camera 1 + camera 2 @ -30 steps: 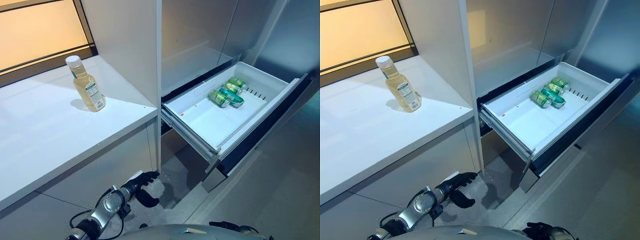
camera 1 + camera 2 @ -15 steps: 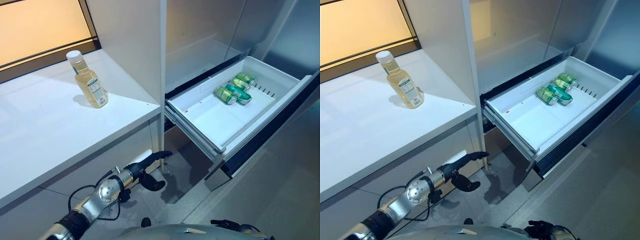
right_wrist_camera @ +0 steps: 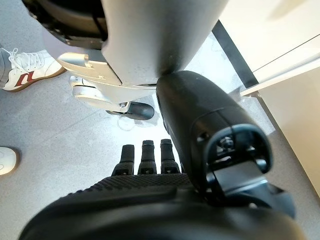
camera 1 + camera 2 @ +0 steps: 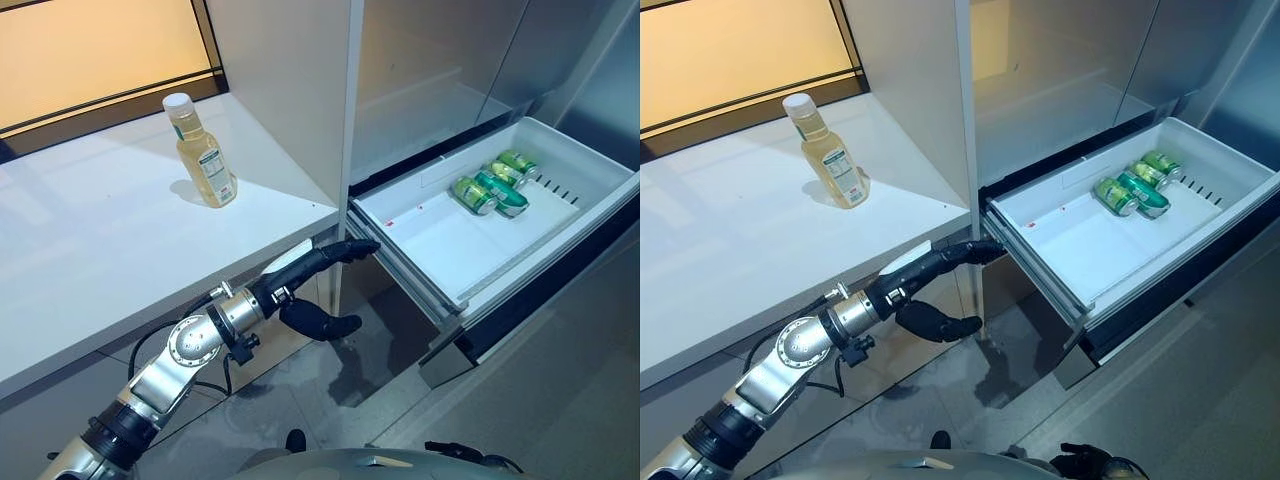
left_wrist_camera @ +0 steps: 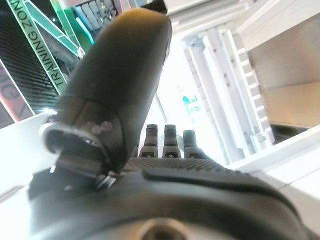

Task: Put drinks into fridge and close the fridge

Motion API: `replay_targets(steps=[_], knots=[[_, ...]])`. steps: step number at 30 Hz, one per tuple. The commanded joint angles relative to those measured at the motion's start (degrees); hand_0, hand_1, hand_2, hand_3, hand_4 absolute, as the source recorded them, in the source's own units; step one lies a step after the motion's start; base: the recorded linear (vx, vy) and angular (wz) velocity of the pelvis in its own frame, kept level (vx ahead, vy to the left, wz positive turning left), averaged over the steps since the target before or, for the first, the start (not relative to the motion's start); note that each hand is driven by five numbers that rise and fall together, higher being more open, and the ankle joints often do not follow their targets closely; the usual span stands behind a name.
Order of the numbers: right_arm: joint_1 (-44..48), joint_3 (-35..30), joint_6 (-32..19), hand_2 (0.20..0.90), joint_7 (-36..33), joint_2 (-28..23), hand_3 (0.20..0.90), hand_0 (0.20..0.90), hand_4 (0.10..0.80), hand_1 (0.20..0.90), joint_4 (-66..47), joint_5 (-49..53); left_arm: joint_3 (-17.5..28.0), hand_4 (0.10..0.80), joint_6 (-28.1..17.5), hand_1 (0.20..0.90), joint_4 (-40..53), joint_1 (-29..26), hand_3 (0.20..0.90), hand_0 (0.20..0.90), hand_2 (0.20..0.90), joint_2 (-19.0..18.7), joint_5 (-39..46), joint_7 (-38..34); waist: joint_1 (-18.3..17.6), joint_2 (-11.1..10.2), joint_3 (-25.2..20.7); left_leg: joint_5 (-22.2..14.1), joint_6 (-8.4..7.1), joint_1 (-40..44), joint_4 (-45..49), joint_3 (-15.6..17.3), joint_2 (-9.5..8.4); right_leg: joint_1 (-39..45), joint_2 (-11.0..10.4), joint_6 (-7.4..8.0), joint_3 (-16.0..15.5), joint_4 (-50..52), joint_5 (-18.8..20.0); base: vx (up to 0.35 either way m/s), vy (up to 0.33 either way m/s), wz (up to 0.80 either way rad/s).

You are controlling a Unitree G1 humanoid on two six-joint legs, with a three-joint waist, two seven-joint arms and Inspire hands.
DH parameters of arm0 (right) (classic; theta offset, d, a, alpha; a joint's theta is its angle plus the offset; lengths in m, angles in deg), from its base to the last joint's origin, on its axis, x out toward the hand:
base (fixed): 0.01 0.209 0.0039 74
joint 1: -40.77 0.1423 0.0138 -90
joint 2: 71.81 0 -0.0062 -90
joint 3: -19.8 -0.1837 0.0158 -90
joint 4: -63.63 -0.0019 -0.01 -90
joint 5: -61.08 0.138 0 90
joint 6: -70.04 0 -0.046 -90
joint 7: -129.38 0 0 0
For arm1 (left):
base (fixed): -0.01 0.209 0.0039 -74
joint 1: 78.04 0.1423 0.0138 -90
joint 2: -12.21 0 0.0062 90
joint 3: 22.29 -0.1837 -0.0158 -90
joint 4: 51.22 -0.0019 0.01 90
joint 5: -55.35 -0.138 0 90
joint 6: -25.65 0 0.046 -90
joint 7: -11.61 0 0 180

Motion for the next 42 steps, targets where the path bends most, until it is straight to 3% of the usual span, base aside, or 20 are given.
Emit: replay_targets(steps=[1, 11, 26, 28, 34, 36, 42], knots=[[-0.49, 0.83, -0.78, 0.900, 1.01, 1.92, 0.900, 0.900, 0.800, 0.900, 0.29, 1.75, 7.47, 0.800, -5.12, 0.900, 8.41, -6.21, 0.900, 0.900, 0.900, 0.95, 7.01, -2.09, 1.92, 0.47, -1.20, -5.02, 2.14, -0.31, 0.12, -0.02, -1.75, -4.87, -0.66, 3.98, -0.42, 1.64, 3.27, 0.000, 0.000, 0.00], [-0.61, 0.67, -0.65, 0.900, 0.89, 2.24, 0.900, 0.900, 0.800, 0.900, 0.48, 2.38, 14.99, 0.800, -8.97, 0.900, 9.14, -5.91, 0.900, 0.900, 0.900, 1.59, 8.44, -6.10, 2.85, 0.26, -1.81, -4.95, 1.96, -0.31, 0.12, -0.77, -1.96, -4.52, -0.66, 3.67, -0.53, 1.34, 3.34, 0.003, -0.002, 0.04], [-1.71, 0.22, -1.78, 0.900, 0.96, 3.10, 0.900, 0.900, 0.800, 0.900, 1.75, 1.54, 24.13, 0.800, -17.00, 0.900, 9.92, -6.72, 0.900, 0.900, 0.900, 2.92, 3.48, -18.55, 2.96, -0.24, -2.84, -5.40, 1.80, 0.24, 0.12, -1.46, -2.14, -3.95, -0.68, 3.51, -0.55, 1.24, 2.88, 0.009, 0.001, 0.01], [-1.90, 0.16, -1.82, 0.900, 0.83, 3.30, 0.900, 0.900, 0.800, 0.900, 1.74, 1.24, 25.48, 0.800, -18.34, 0.900, 9.56, -6.78, 0.900, 0.900, 0.900, 2.80, 0.07, -23.59, 2.90, -0.31, -3.12, -5.45, 1.76, 0.22, 0.12, -1.58, -2.19, -3.95, -0.64, 3.50, -0.49, 1.18, 2.83, 0.036, 0.006, 0.05], [-2.24, -0.13, -1.43, 0.900, 1.19, 3.36, 0.900, 0.900, 0.800, 0.900, 1.69, 0.90, 28.31, 0.800, -16.42, 0.900, 6.78, -6.32, 0.900, 0.900, 0.900, 2.91, -6.49, -34.25, 2.84, -0.47, -3.43, -4.92, 1.65, 0.08, 0.12, -1.68, -2.22, -4.16, -0.72, 3.37, -0.54, 1.40, 3.03, 0.006, 0.000, 0.00], [-2.47, -0.39, -1.18, 0.900, 1.21, 3.35, 0.900, 0.900, 0.800, 0.900, 1.48, 0.77, 29.36, 0.800, -13.68, 0.900, 5.05, -5.55, 0.900, 0.900, 0.900, 2.95, -9.04, -38.51, 2.84, -0.50, -3.53, -4.98, 1.63, 0.24, 0.12, -1.74, -2.23, -4.02, -0.74, 3.35, -0.57, 1.40, 2.96, 0.040, 0.002, 0.00], [-2.04, -0.58, 0.05, 0.900, 1.10, 3.30, 0.900, 0.900, 0.800, 0.900, 1.01, 0.58, 29.74, 0.800, -9.48, 0.900, 1.76, -4.79, 0.900, 0.900, 0.900, 3.86, -9.28, -41.33, 2.74, -0.42, -3.74, -5.03, 1.69, 0.48, 0.12, -1.75, -2.23, -3.89, -0.71, 3.22, -0.46, 1.52, 2.77, 0.016, 0.003, 0.01]])
